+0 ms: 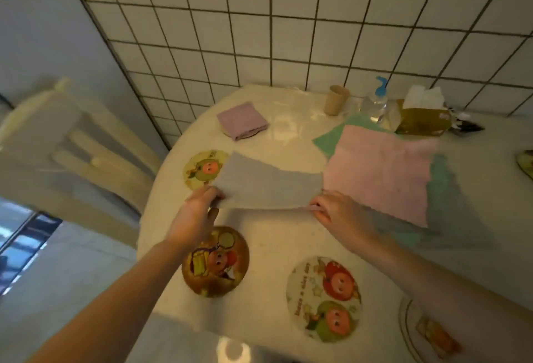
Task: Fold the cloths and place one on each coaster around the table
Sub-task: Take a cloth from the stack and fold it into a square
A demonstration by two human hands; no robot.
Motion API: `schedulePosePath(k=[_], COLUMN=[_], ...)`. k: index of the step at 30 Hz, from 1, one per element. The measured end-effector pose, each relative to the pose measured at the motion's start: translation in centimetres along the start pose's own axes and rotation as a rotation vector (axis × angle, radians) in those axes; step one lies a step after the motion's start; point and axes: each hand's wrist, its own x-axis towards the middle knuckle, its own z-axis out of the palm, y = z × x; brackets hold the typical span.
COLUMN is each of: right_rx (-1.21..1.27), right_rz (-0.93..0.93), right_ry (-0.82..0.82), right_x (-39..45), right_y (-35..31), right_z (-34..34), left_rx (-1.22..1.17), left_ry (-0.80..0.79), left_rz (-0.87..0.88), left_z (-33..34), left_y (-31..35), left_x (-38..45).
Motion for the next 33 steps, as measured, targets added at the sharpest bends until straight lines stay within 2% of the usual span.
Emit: schedulePosePath(k=[4,8,11,14,18,20,26,33], right_rx=[-0.077,-0.118,0.017,0.216,0.386,0.520,0.627,0.656], right_rz=[0.091,0.144,0.250,0.425,0.651,0.737,0.827,0.876], right_ry=[-0.232,-0.418,-0.437,-0.280,0.052,0.115,0.074,-0.024], right_x=[-6.2,-10.6,-11.7,-10.6,-7.2,-5.2,0.0,3.0], right_y=[-2.6,-3.7,-4.0,-4.0,-2.7,-1.9,1.7,5.0], right_z=[4.8,7.3,7.5,6.7,6.0,6.0,7.5,9.4], left_rx=[-0.014,-0.014,-0.048,-0.210,-0.448,-0.512,-0.483,-0.361], left_ry=[-0.271,-0.438,-0.510,-0.406,-0.228,-0.166,-0.090,-0.137], left_rz=[-0.020,-0.031,-0.062,-0.196,-0.420,-0.501,-0.683,-0.726], left_z=[2.3,2.9,2.7,2.2,2.0,2.2,4.8,6.7], left_y=[-4.2,-6.7,-7.5,-7.5,-7.4,-7.3,-8.0,-9.2], left_x=[-7.9,-11.9,-12.0,-10.2,-6.8,-5.2,0.0,3.1])
